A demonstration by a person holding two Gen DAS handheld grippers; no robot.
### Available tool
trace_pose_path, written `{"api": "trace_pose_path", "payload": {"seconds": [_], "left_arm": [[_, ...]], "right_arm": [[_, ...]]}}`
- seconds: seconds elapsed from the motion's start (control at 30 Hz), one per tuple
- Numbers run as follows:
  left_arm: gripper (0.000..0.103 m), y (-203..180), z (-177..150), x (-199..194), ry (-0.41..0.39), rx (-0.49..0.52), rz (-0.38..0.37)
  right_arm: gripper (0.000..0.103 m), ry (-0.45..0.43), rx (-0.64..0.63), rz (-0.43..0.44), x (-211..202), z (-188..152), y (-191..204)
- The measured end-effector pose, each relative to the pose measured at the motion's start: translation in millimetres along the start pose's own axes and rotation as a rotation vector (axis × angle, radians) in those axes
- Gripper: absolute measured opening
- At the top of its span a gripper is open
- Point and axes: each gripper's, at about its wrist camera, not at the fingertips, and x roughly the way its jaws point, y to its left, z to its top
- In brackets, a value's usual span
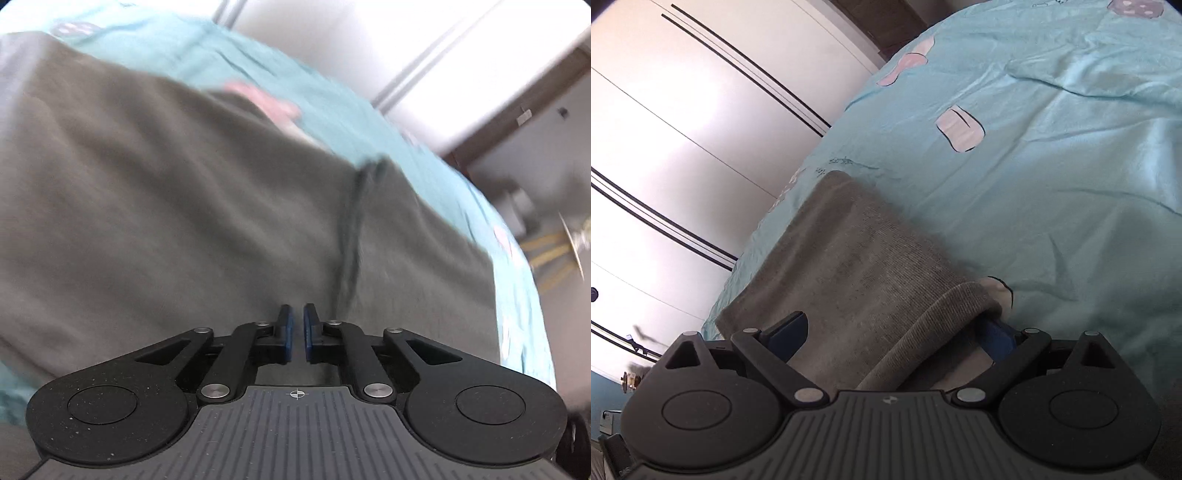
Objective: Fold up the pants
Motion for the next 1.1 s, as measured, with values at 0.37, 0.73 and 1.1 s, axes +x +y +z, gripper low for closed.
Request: {"api": "trace_pose_path", "payload": {"seconds": [0.37,0.73,1.1], "left_arm": [[0.082,156.1,17.7,-130.7,-0.405,-0.459,-0.005],[0.086,304.2,-9.3,-138.8,-0.499,-0.811,-0.102],[0.09,316.5,20.3,-127.7,-0.474,-0.662,-0.161]], "right_arm": [[0.097,0.068,-0.127,0.027,4.3,-11.3,19.7],[0.098,0.102,-0.034,0.032,26.6,-11.7,8.3],[0.098,0.096,-0.014,0.034,27.6,-11.7,4.2]]}}
